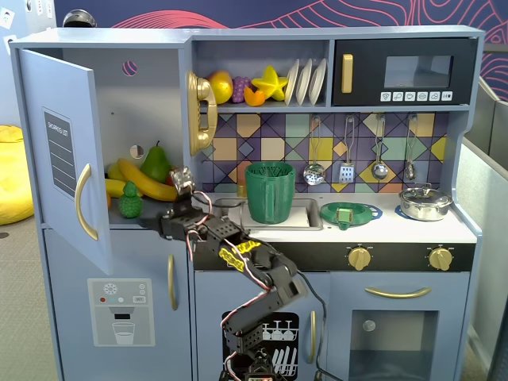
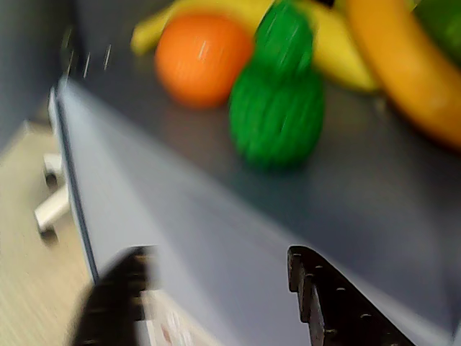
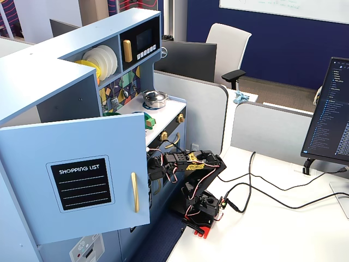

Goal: Pick up the green pineapple from the left cabinet and place it in the green recipient

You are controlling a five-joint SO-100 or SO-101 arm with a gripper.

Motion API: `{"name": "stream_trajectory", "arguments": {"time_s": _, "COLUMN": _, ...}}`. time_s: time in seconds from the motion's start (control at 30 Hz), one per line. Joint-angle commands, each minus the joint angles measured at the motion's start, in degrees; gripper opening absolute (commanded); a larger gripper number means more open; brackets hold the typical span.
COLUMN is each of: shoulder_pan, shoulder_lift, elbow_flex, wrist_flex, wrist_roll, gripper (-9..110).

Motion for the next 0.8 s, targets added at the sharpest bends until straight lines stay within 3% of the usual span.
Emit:
{"name": "stream_trajectory", "arguments": {"time_s": 0.0, "shoulder_pan": 1.8, "shoulder_lift": -4.4, "elbow_flex": -6.2, "wrist_flex": -7.1, "wrist_roll": 2.9, "gripper": 32}}
{"name": "stream_trajectory", "arguments": {"time_s": 0.27, "shoulder_pan": 2.8, "shoulder_lift": -14.9, "elbow_flex": -8.5, "wrist_flex": -20.6, "wrist_roll": -1.8, "gripper": 34}}
{"name": "stream_trajectory", "arguments": {"time_s": 0.77, "shoulder_pan": 5.6, "shoulder_lift": -28.8, "elbow_flex": -15.0, "wrist_flex": -29.9, "wrist_roll": -1.8, "gripper": 33}}
